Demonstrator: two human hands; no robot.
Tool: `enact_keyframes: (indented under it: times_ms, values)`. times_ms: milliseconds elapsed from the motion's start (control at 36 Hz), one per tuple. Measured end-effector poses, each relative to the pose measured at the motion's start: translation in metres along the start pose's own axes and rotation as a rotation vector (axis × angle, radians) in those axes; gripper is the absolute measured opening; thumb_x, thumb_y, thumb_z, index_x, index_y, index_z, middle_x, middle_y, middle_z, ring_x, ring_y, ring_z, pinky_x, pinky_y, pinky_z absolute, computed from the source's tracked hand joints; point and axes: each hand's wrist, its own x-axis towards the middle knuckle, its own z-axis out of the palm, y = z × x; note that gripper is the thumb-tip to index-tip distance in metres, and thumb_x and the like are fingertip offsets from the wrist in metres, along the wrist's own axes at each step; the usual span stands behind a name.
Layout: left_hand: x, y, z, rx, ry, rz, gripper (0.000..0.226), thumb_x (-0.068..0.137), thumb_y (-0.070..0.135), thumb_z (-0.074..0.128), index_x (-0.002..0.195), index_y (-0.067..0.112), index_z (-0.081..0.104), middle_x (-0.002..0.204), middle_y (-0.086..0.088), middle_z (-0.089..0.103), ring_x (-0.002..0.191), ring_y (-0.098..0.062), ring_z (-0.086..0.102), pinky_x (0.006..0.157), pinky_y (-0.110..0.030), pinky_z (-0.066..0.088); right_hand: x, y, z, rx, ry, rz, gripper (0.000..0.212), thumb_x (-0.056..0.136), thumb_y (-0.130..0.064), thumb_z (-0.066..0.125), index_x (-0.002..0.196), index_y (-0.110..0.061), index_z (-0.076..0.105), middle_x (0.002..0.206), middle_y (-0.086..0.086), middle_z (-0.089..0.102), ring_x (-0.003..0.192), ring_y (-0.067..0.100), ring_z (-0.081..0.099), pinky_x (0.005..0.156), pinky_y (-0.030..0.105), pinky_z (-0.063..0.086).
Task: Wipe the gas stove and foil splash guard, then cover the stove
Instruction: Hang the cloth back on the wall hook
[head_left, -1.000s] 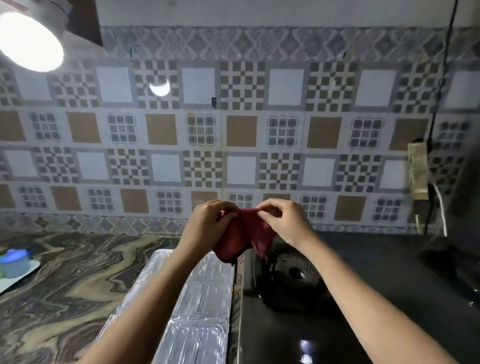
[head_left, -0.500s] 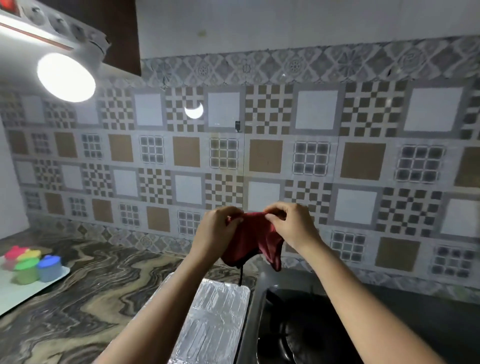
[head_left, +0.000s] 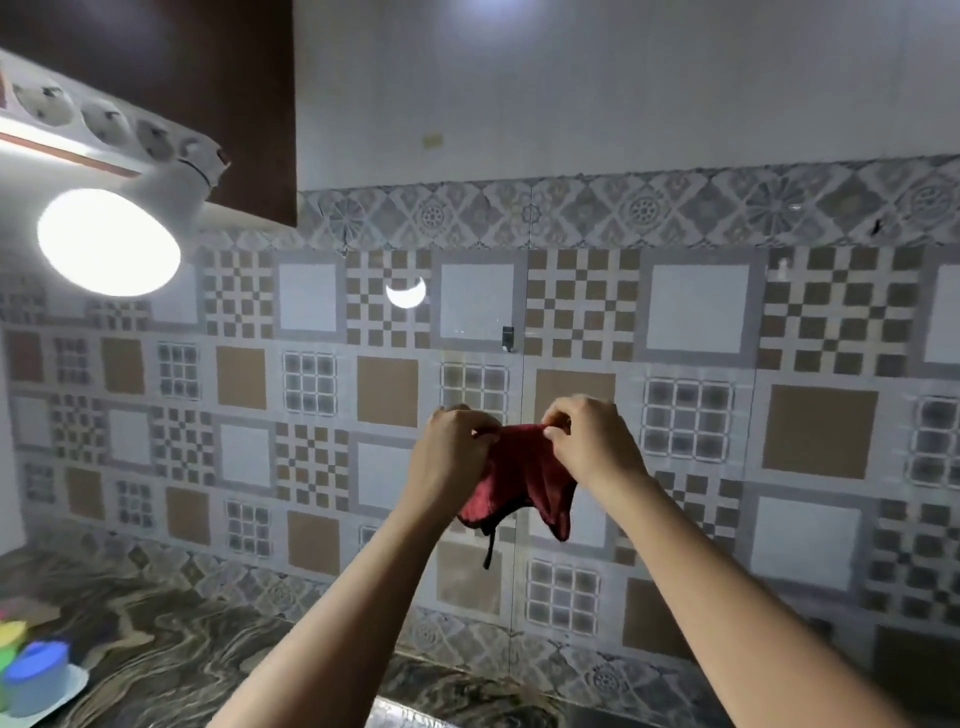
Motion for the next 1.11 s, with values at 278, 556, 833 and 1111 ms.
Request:
enact_keyframes:
  times_ms: [278, 556, 833, 1111]
  values:
    - [0.075, -0.02, 0.021, -0.025, 0.117, 0.025, 0.02, 0.082, 0.01, 0.061, 0.098, 0.015, 0.074, 0.1, -0.006, 0.067, 0.099, -0.022, 0.056, 0.082, -0.028, 0.044, 0.074, 0.003, 0.03, 0.102, 0.149, 0.039, 0.007, 0.085, -0.01, 0.062, 0.086, -0.011, 0.069, 0.091, 0.003, 0.067, 0.08, 0.013, 0.057, 0.07, 0.021, 0.043]
    - [0.135, -0.033, 0.046, -0.144, 0.253, 0.026, 0.024, 0.087, 0.007, 0.054, 0.103, 0.01, 0.071, 0.103, -0.007, 0.065, 0.099, -0.022, 0.055, 0.08, -0.023, 0.039, 0.136, 0.009, 0.063, 0.159, 0.322, 0.018, 0.011, 0.083, -0.002, 0.061, 0.081, -0.011, 0.069, 0.086, 0.006, 0.067, 0.079, 0.018, 0.061, 0.065, 0.022, 0.045]
    - [0.173, -0.057, 0.071, -0.154, 0.322, 0.08, 0.022, 0.087, 0.007, 0.056, 0.101, 0.012, 0.072, 0.099, -0.007, 0.066, 0.098, -0.022, 0.054, 0.08, -0.022, 0.039, 0.163, 0.019, 0.084, 0.061, 0.399, -0.096, 0.014, 0.085, 0.0, 0.057, 0.086, -0.005, 0.07, 0.094, 0.008, 0.064, 0.08, 0.023, 0.06, 0.062, 0.028, 0.047]
    - [0.163, -0.077, 0.093, -0.28, 0.303, 0.078, 0.018, 0.087, 0.011, 0.058, 0.097, 0.015, 0.072, 0.091, 0.002, 0.062, 0.087, -0.014, 0.057, 0.078, -0.02, 0.048, 0.146, 0.035, 0.102, 0.06, 0.394, -0.123, 0.017, 0.088, -0.002, 0.056, 0.095, -0.004, 0.072, 0.095, 0.008, 0.062, 0.082, 0.021, 0.059, 0.062, 0.022, 0.042]
